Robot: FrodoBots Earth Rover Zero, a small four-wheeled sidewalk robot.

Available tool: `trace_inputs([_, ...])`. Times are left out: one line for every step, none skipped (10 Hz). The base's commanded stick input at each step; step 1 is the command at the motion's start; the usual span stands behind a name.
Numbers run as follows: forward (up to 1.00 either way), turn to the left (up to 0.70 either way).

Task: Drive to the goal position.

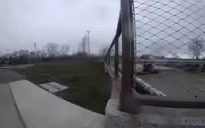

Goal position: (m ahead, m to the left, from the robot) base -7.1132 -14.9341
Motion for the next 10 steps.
trace_inputs([0.04,0.00])
trace_inputs([0.04,0.00])
trace_inputs([0.04,0.00])
trace_inputs([0.04,0.00])
trace_inputs([0.04,0.00])
trace_inputs([0.04,0.00])
trace_inputs([0.04,0.00])
trace_inputs([0.04,0.00])
trace_inputs([0.04,0.00])
trace_inputs([0.04,0.00])
